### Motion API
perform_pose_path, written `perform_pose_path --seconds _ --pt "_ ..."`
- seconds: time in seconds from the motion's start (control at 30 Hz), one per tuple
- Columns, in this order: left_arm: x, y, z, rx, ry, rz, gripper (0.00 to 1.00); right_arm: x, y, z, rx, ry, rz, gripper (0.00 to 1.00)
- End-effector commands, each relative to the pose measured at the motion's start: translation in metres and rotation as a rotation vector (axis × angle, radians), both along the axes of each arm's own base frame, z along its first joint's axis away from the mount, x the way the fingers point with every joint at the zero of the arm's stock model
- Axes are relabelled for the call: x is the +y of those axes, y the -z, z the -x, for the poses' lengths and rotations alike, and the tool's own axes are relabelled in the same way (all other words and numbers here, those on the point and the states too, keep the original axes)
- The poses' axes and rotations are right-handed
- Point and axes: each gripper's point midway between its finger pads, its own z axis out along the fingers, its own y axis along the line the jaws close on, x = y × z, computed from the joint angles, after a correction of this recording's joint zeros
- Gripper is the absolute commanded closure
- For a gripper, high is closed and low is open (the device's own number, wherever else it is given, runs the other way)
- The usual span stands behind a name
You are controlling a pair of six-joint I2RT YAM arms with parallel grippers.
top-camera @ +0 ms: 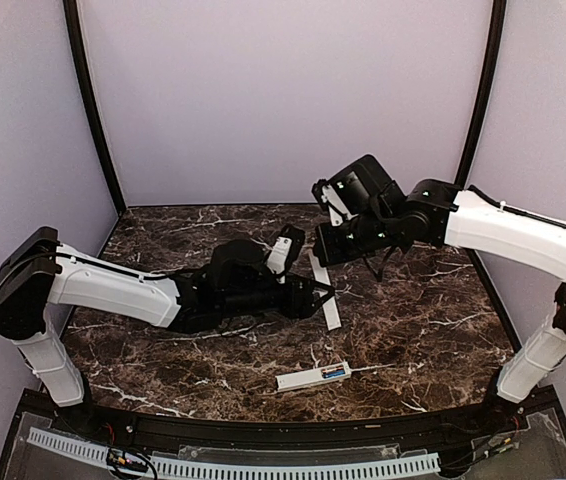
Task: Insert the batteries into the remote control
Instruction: Pass from the right arm to the left, then pass from the left arm to the right
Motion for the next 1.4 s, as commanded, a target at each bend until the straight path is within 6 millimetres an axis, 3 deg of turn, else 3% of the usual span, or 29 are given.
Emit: perform_pose_path --seconds 0.0,0.2,0.4,0.6,0.73,0.83,0.93,1.1,1.27,1.37 --pt "-0.001 -0.027 -0.01 -0.032 -0.031 0.066 0.45 0.009 -0.028 0.001 -0.055 -0.02 -0.076 1.0" --pt "-0.002 -0.031 -0.011 -0.047 -0.033 0.084 0.63 0.017 -0.032 0.003 -0.056 -0.051 -0.109 1.0" --pt "-0.003 -0.039 -0.013 -0.071 -0.033 0.117 0.99 0.023 -0.036 0.006 -0.062 -0.08 -0.148 1.0" --pt "0.0 -0.053 -0.009 -0.119 -0.011 0.15 1.0 0.021 -0.061 0.014 -0.131 -0.152 -0.179 1.0" --pt "0.006 -0.064 -0.003 -0.187 0.012 0.154 1.0 0.015 -0.097 0.034 -0.239 -0.303 -0.215 0.78" --pt "0.009 -0.083 0.009 -0.284 0.071 0.174 1.0 -0.003 -0.128 0.056 -0.347 -0.415 -0.258 0.66" --pt "0.01 -0.101 0.027 -0.363 0.166 0.207 1.0 -0.015 -0.143 0.085 -0.387 -0.578 -0.366 0.56" --pt "0.011 -0.12 0.061 -0.492 0.325 0.23 1.0 -0.018 -0.129 0.103 -0.388 -0.693 -0.416 0.48" --pt "0.016 -0.131 0.087 -0.535 0.44 0.293 1.0 -0.003 -0.143 0.125 -0.368 -0.841 -0.548 0.48" --pt "0.016 -0.134 0.094 -0.537 0.476 0.308 1.0 0.003 -0.14 0.134 -0.321 -0.905 -0.582 0.51"
